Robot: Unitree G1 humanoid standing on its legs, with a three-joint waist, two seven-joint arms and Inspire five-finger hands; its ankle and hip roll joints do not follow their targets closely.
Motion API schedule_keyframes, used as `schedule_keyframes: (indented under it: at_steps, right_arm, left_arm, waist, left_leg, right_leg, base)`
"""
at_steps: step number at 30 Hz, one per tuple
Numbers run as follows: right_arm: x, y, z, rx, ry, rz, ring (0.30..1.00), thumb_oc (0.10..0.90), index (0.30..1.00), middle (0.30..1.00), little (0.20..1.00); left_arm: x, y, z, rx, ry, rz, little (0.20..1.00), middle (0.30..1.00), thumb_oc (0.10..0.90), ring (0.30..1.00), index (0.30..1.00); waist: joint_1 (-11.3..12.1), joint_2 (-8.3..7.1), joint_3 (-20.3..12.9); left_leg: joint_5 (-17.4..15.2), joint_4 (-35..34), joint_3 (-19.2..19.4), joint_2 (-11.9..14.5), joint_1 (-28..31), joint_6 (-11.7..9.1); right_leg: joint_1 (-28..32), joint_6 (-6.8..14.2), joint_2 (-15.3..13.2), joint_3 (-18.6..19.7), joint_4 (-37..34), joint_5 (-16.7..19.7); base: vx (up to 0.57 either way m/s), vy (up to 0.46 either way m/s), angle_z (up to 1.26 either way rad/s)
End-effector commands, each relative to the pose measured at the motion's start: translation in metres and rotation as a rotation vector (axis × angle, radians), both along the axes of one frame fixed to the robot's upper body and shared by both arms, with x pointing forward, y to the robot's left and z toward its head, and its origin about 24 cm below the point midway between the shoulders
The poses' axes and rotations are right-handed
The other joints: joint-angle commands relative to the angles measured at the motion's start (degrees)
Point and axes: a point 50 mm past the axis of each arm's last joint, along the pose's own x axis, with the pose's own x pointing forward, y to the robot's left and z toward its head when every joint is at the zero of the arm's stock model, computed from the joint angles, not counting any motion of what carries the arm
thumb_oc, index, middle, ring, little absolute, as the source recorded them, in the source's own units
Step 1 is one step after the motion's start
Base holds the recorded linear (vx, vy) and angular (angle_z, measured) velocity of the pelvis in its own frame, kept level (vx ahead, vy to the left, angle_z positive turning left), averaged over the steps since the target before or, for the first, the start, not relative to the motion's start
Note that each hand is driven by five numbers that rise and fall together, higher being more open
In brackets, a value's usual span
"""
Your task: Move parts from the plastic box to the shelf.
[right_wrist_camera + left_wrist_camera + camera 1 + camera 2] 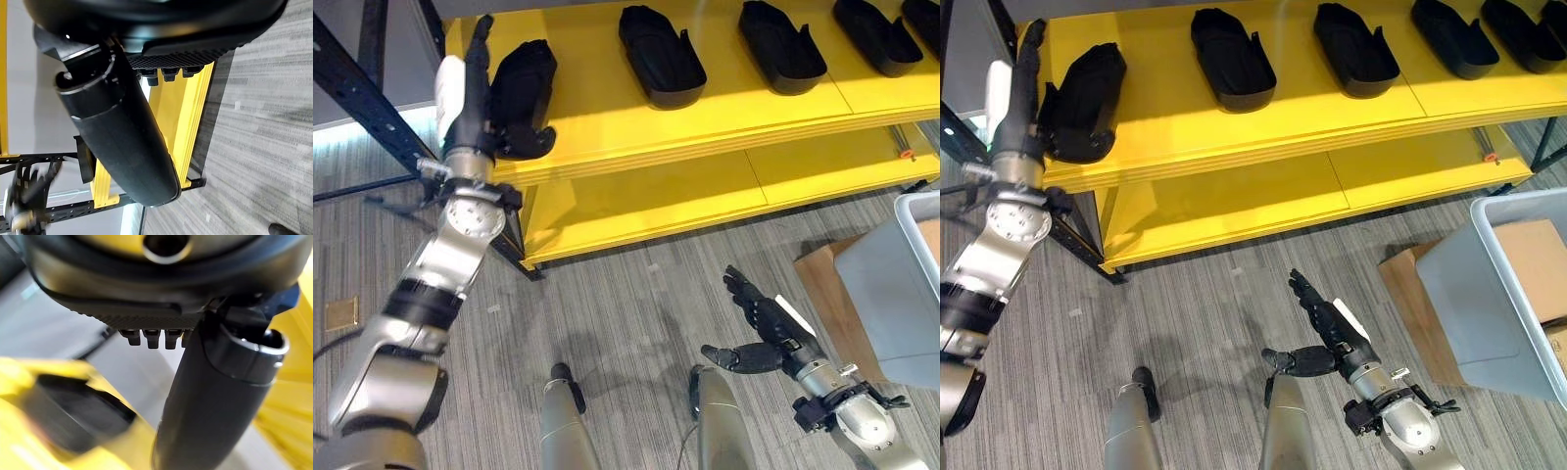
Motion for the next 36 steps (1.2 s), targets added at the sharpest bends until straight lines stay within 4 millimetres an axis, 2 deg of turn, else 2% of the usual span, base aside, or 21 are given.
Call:
schedule_keyframes:
  at_steps: [1,6,7,8,9,11,15,22,25,30,36]
  right_arm:
    - [0.005,0.001,0.042,0.026,-0.25,0.021,1.0,0.9,1.0,1.0,1.0]
    - [0.004,-0.002,0.042,0.025,-0.255,0.006,1.0,0.9,1.0,1.0,1.0]
    - [0.005,-0.003,0.044,0.025,-0.263,0.003,1.0,0.9,1.0,1.0,1.0]
    - [0.005,-0.003,0.045,0.023,-0.269,0.001,1.0,0.9,1.0,1.0,1.0]
    - [0.004,-0.005,0.048,0.021,-0.284,0.001,1.0,0.9,1.0,1.0,1.0]
    - [0.004,-0.005,0.051,0.015,-0.297,0.01,1.0,0.9,1.0,1.0,1.0]
    - [0.005,-0.006,0.054,0.025,-0.306,0.013,1.0,0.9,1.0,1.0,1.0]
    - [0.005,-0.006,0.054,0.03,-0.311,0.015,1.0,0.9,1.0,1.0,1.0]
    - [0.004,-0.008,0.053,0.034,-0.307,0.003,1.0,0.9,1.0,1.0,1.0]
    - [0.002,-0.009,0.053,0.029,-0.309,0.004,1.0,0.9,1.0,1.0,1.0]
    - [0.004,-0.008,0.053,0.03,-0.307,0.009,1.0,0.9,1.0,1.0,1.0]
  left_arm:
    - [-0.024,0.009,0.064,0.22,-0.247,0.024,1.0,1.0,0.9,1.0,1.0]
    - [-0.055,0.026,0.053,0.415,-0.209,0.082,1.0,1.0,0.9,1.0,1.0]
    - [-0.067,0.032,0.05,0.542,-0.201,0.138,1.0,1.0,0.9,1.0,1.0]
    - [-0.074,0.032,0.049,0.624,-0.208,0.163,1.0,1.0,0.9,1.0,1.0]
    - [-0.083,0.029,0.047,0.779,-0.21,0.193,1.0,1.0,0.9,1.0,1.0]
    - [-0.09,0.029,0.045,0.922,-0.195,0.219,1.0,1.0,0.9,1.0,1.0]
    - [-0.098,0.023,0.041,1.001,-0.157,0.156,1.0,1.0,0.9,1.0,1.0]
    - [-0.099,0.008,0.029,1.113,-0.084,0.037,1.0,1.0,0.9,1.0,1.0]
    - [-0.103,-0.004,0.026,1.156,-0.071,-0.046,1.0,1.0,0.9,1.0,1.0]
    - [-0.112,-0.019,0.02,1.192,-0.063,-0.145,1.0,1.0,0.9,1.0,1.0]
    - [-0.119,-0.033,0.014,1.154,-0.024,-0.248,1.0,1.0,0.9,1.0,1.0]
  waist:
    - [0.39,1.8,-2.61]
    - [1.5,1.92,-2.73]
    - [1.74,1.98,-2.75]
    - [2.02,2.0,-2.8]
    - [2.66,1.93,-2.86]
    - [2.73,1.92,-2.89]
    - [2.89,2.03,-2.74]
    - [3.09,2.07,-2.62]
    - [3.32,2.03,-2.5]
    - [3.42,2.01,-2.55]
    - [3.27,2.12,-2.54]
  left_leg:
    - [1.96,-5.87,-2.25,1.44,2.79,-0.29]
    - [2.02,-6.4,-2.36,1.39,3.66,-0.36]
    - [2.02,-6.69,-2.37,1.46,4.1,-0.43]
    - [2.02,-6.88,-2.32,1.48,4.37,-0.48]
    - [1.98,-7.13,-2.38,1.44,4.68,-0.57]
    - [1.99,-7.47,-2.4,1.48,5.27,-0.61]
    - [2.18,-7.72,-2.45,1.4,5.82,-0.6]
    - [2.35,-8.14,-2.78,1.27,6.67,-0.57]
    - [2.39,-8.22,-2.7,1.3,7.11,-0.54]
    - [2.63,-8.57,-2.67,1.3,7.37,-0.58]
    - [2.65,-8.56,-2.64,1.34,7.64,-0.56]
  right_leg:
    - [5.4,-2.38,0.12,-1.43,-3.3,-0.41]
    - [6.89,-2.31,-0.02,-1.88,-4.08,-0.5]
    - [7.41,-2.28,-0.04,-2.05,-4.26,-0.55]
    - [7.69,-2.27,-0.09,-2.15,-4.37,-0.67]
    - [8.21,-2.19,-0.04,-2.32,-4.67,-0.77]
    - [8.91,-2.08,-0.03,-2.42,-5.22,-0.73]
    - [10.13,-1.99,0.01,-2.79,-5.85,-0.6]
    - [11.67,-1.77,-0.15,-3.3,-6.61,-0.56]
    - [12.39,-1.7,-0.1,-3.44,-6.91,-0.51]
    - [13.01,-1.55,-0.01,-3.5,-7.57,-0.33]
    - [13.29,-1.55,0.01,-3.44,-7.7,-0.26]
  base:
    - [0.01,0.016,0.04]
    - [0.01,0.013,0.08]
    - [0.03,0.02,0.14]
    - [0.03,0.019,0.1]
    - [0.02,0.009,0.08]
    - [0.02,0.003,0.05]
    - [0.0,0.005,0.03]
    - [0.0,0.0,0.0]
    - [0.0,0.009,0.02]
    - [0.0,0.0,0.0]
    - [0.0,0.0,0.0]
